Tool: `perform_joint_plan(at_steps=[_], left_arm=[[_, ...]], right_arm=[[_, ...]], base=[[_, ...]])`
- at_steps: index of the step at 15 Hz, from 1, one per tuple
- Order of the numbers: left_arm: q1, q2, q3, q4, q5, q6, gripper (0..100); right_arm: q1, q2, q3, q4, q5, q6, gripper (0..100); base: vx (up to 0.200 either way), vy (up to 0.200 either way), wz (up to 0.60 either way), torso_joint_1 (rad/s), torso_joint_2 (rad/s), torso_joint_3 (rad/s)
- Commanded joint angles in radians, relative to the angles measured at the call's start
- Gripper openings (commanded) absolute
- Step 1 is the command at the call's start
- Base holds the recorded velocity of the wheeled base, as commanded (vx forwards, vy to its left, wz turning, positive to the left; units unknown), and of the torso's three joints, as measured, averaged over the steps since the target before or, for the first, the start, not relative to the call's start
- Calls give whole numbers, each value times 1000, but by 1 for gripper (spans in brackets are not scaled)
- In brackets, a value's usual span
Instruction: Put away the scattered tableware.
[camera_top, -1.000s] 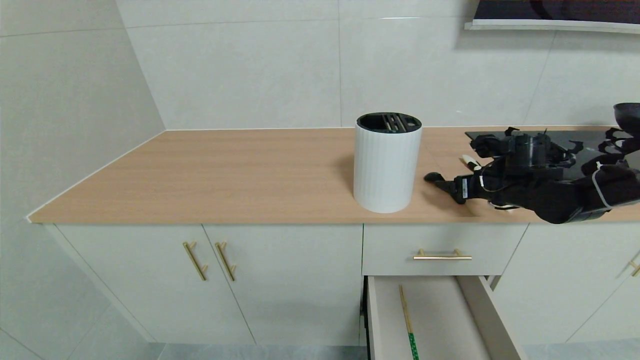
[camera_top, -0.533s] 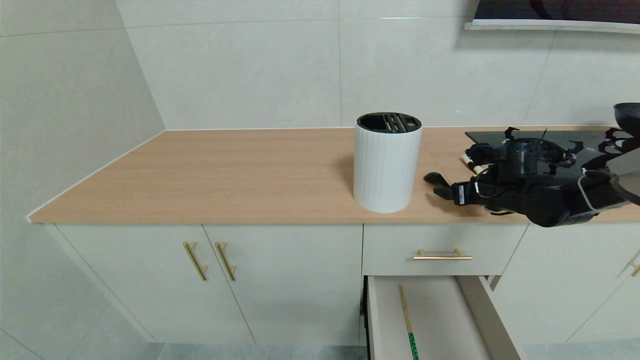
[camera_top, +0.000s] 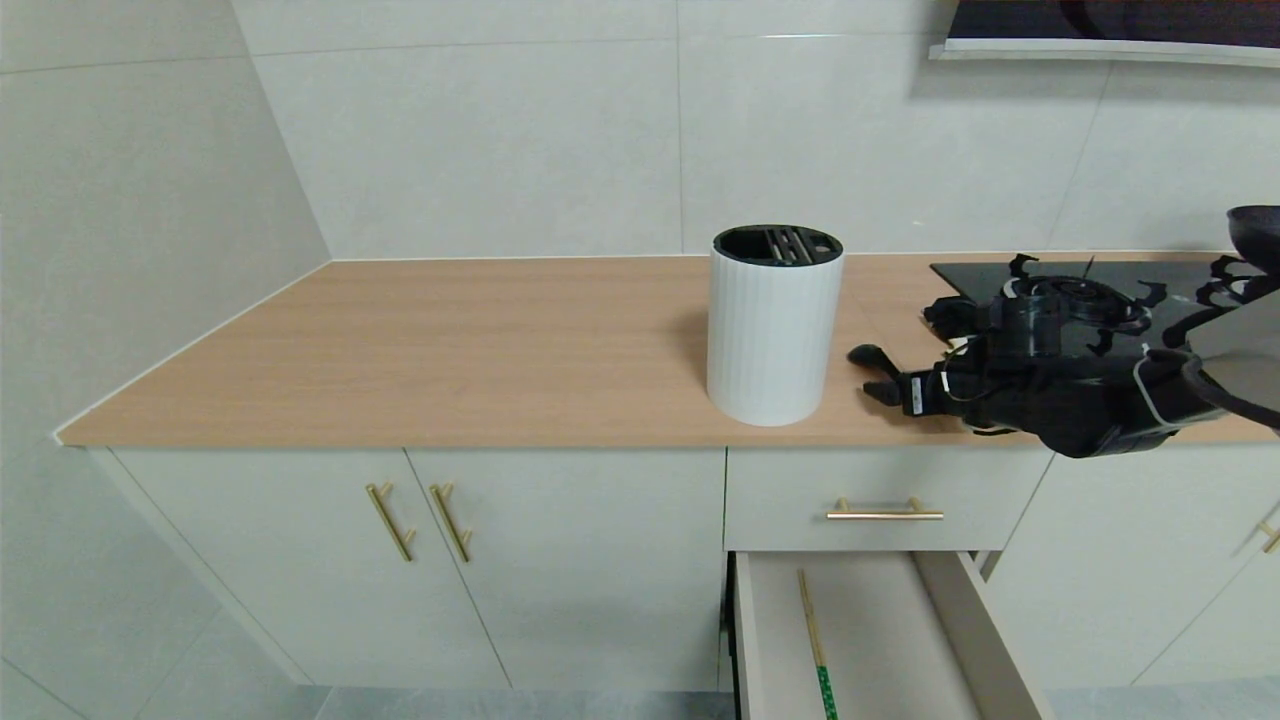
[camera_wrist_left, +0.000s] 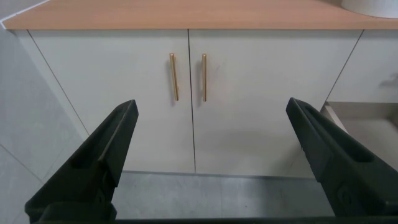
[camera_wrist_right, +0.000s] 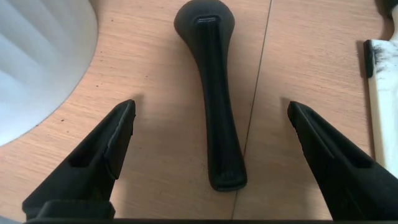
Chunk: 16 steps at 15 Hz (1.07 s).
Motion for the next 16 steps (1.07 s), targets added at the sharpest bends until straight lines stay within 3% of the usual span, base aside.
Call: perform_joint_plan(at_steps=[1, 6, 7, 16], left_arm=[[1, 0, 0, 0, 1, 0, 100], [1, 0, 0, 0, 1, 0, 100], [1, 0, 0, 0, 1, 0, 100], [1, 0, 0, 0, 1, 0, 100]], right_arm=[[0, 3, 0, 0, 0, -1, 100], [0, 14, -8, 0, 0, -1, 100], [-1, 20, -11, 1, 0, -1, 0], [-4, -11, -14, 5, -1, 7, 0]], base=[[0, 0, 0, 0, 0, 0], [0, 0, 0, 0, 0, 0], [0, 0, 0, 0, 0, 0], [0, 0, 0, 0, 0, 0]])
